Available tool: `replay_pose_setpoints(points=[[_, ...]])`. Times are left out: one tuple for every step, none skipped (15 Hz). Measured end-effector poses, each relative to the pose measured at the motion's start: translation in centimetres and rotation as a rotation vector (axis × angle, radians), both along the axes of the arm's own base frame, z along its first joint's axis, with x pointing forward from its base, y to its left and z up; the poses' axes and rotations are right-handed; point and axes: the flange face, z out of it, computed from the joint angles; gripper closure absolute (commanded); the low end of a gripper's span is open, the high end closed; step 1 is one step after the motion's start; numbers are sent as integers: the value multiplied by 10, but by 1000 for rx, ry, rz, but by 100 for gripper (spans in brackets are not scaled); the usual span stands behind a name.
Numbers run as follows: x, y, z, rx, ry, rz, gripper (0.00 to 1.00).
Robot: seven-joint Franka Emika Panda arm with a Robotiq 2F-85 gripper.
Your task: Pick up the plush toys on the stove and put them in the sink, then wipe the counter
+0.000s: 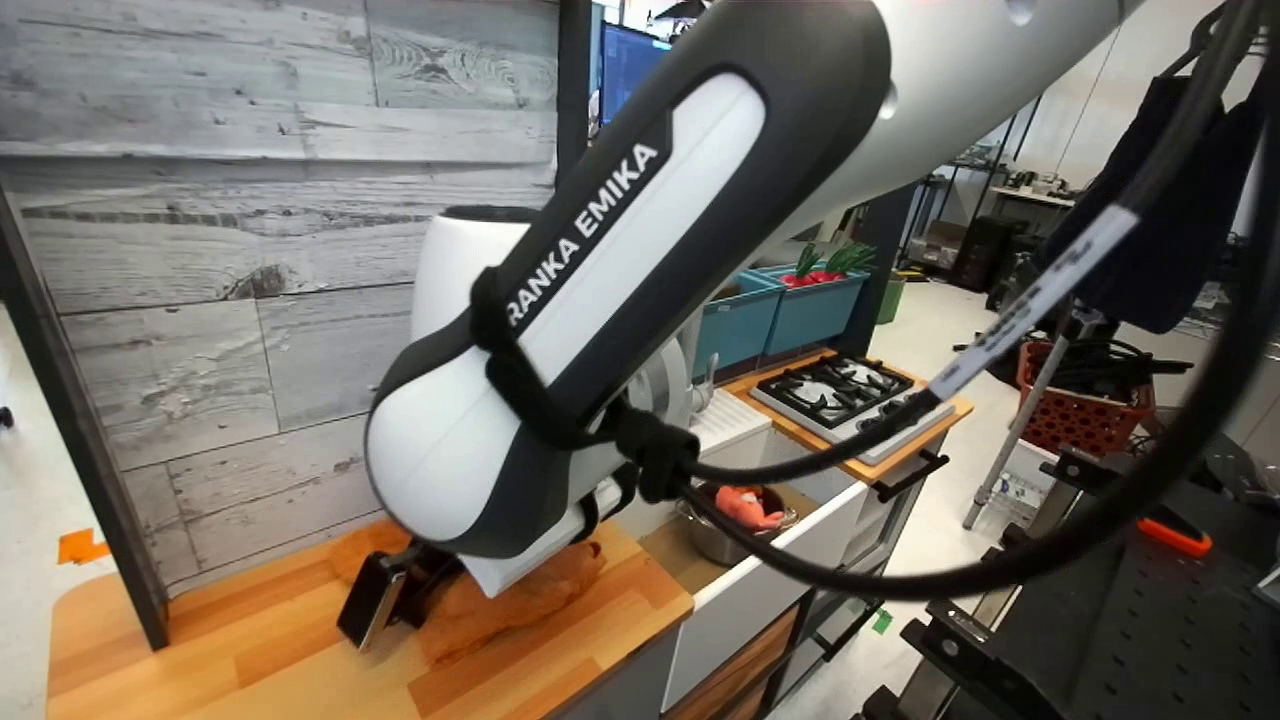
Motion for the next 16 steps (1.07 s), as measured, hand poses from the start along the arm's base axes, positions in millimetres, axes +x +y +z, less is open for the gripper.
replay_pose_setpoints(points=[[-8, 18, 0, 2, 0, 39, 0], [-17, 39, 0, 5, -1, 76, 0], [-27, 61, 1, 9, -1, 109, 0], [-36, 80, 1, 13, -2, 136, 0], [-43, 94, 1, 14, -2, 157, 0], [-48, 104, 1, 13, 0, 171, 0], [-49, 108, 1, 8, 7, 176, 0], [-48, 106, 1, 5, 15, 173, 0], [-46, 102, 1, 2, 23, 164, 0], [-43, 95, 1, -2, 37, 146, 0], [-38, 84, 1, -5, 58, 114, 0], [-34, 69, 0, -6, 79, 79, 0], [-29, 51, 0, -8, 99, 41, 0], [-26, 32, 0, -9, 117, 1, 0], [-23, 12, 0, -11, 134, -40, 0], [-22, -7, 0, -14, 150, -79, 0]])
